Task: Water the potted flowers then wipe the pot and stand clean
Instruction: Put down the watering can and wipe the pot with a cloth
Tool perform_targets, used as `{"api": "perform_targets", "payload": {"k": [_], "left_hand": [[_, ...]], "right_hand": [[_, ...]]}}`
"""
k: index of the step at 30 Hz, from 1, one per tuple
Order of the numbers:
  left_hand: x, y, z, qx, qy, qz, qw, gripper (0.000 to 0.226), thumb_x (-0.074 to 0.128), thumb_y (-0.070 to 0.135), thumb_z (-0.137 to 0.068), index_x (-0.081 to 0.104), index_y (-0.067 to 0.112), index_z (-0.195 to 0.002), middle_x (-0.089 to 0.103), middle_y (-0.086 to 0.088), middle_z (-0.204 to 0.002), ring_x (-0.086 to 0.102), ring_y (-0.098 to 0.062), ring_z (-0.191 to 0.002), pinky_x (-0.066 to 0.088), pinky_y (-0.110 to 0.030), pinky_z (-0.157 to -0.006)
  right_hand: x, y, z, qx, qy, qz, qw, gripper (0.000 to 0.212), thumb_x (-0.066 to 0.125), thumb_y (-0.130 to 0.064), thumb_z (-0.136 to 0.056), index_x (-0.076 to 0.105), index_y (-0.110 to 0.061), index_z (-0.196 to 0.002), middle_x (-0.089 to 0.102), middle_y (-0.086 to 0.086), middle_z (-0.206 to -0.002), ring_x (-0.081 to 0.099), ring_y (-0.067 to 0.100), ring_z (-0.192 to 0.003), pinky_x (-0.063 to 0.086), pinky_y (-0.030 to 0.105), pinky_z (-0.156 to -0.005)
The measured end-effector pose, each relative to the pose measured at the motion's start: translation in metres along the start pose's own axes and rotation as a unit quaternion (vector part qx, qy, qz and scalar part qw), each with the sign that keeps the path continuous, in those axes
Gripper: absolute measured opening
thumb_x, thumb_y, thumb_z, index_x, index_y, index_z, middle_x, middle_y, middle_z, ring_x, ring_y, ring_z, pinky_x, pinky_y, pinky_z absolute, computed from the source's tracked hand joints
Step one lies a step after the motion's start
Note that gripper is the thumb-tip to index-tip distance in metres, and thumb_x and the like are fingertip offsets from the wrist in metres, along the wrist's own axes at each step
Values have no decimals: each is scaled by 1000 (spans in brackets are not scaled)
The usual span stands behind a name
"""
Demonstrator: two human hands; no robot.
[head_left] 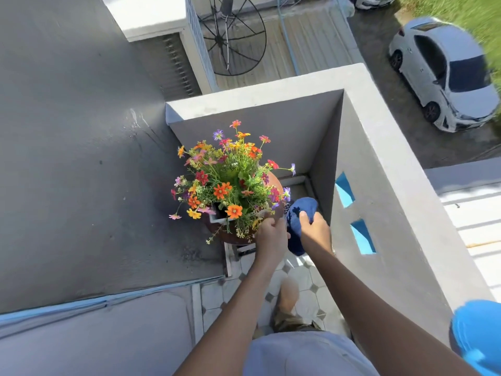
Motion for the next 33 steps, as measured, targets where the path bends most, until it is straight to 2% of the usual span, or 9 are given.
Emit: {"api": "perform_targets", "payload": {"k": [2, 4, 7, 10, 14, 19, 27, 30, 33], "left_hand": [[12, -8, -12, -100, 16, 104, 989, 38, 43, 36, -86, 62, 3, -88, 68, -9, -78, 59, -26, -62, 49, -36, -55], [19, -10, -22, -170, 37, 211, 962, 30, 42, 31, -92, 57, 6, -84, 57, -7, -68, 44, -18, -44, 33, -25, -42], [17, -13, -40, -188, 106, 270, 938, 28, 41, 25, -93, 59, 11, -76, 61, -13, -73, 43, -19, -47, 32, -24, -44], [14, -29, -59, -195, 174, 272, 926, 36, 35, 17, -87, 65, 12, -67, 70, -24, -91, 54, -26, -65, 40, -28, -50], [15, -37, -67, -189, 207, 250, 927, 45, 31, 30, -91, 68, 4, -82, 72, -25, -94, 67, -36, -80, 54, -43, -69], [18, -25, -60, -186, 174, 279, 926, 41, 38, 28, -99, 57, 11, -66, 53, -3, -56, 45, -18, -46, 36, -23, -46], [13, -20, -74, -214, 154, 295, 918, 21, 36, 10, -95, 51, 7, -83, 47, -3, -62, 38, -15, -48, 29, -24, -45], [12, -20, -75, -216, 134, 272, 928, 25, 33, 14, -101, 52, 8, -87, 53, -8, -73, 51, -19, -59, 47, -30, -60], [5, -21, -76, -203, 117, 169, 957, 42, 27, 29, -103, 61, 4, -109, 63, -21, -114, 64, -35, -103, 50, -43, -92]], "right_hand": [[-4, 4, -3, 3, 11, 0, 1000, 37, 42, -31, -102, 56, 3, -102, 57, 13, -94, 52, 31, -92, 35, 32, -78], [-8, 5, -5, 5, 17, -1, 1000, 36, 42, -32, -103, 56, 2, -103, 58, 14, -97, 51, 29, -90, 35, 32, -77], [-11, 6, -8, 4, 19, 4, 1000, 37, 43, -31, -103, 56, 3, -103, 58, 15, -98, 48, 29, -90, 33, 31, -76], [-13, 8, -9, 8, 21, 1, 1000, 36, 44, -32, -102, 56, 2, -100, 60, 15, -99, 52, 31, -93, 35, 32, -77], [-17, 9, -9, 18, 22, -11, 1000, 37, 45, -32, -102, 57, 3, -100, 59, 12, -96, 53, 29, -89, 39, 34, -77], [-15, 10, -11, 28, 21, -26, 999, 36, 47, -34, -100, 58, -1, -95, 63, 12, -91, 56, 29, -82, 38, 33, -71], [-12, -3, -13, 15, 1, 4, 1000, 33, 46, -33, -102, 55, -3, -91, 58, 9, -88, 49, 25, -78, 30, 31, -67], [-12, -6, -16, 6, -6, 13, 1000, 34, 47, -33, -102, 58, -2, -95, 56, 6, -88, 48, 23, -78, 29, 29, -67], [-12, -12, -20, -11, -5, 3, 1000, 33, 47, -35, -100, 55, -5, -89, 58, 5, -84, 51, 25, -77, 34, 33, -67]]}}
Point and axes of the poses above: each hand's wrist, its own z-axis away from the middle knuckle, its own x-axis out of the palm, y = z × x, the point moved 4 cm from there along -z, towards the middle knuckle
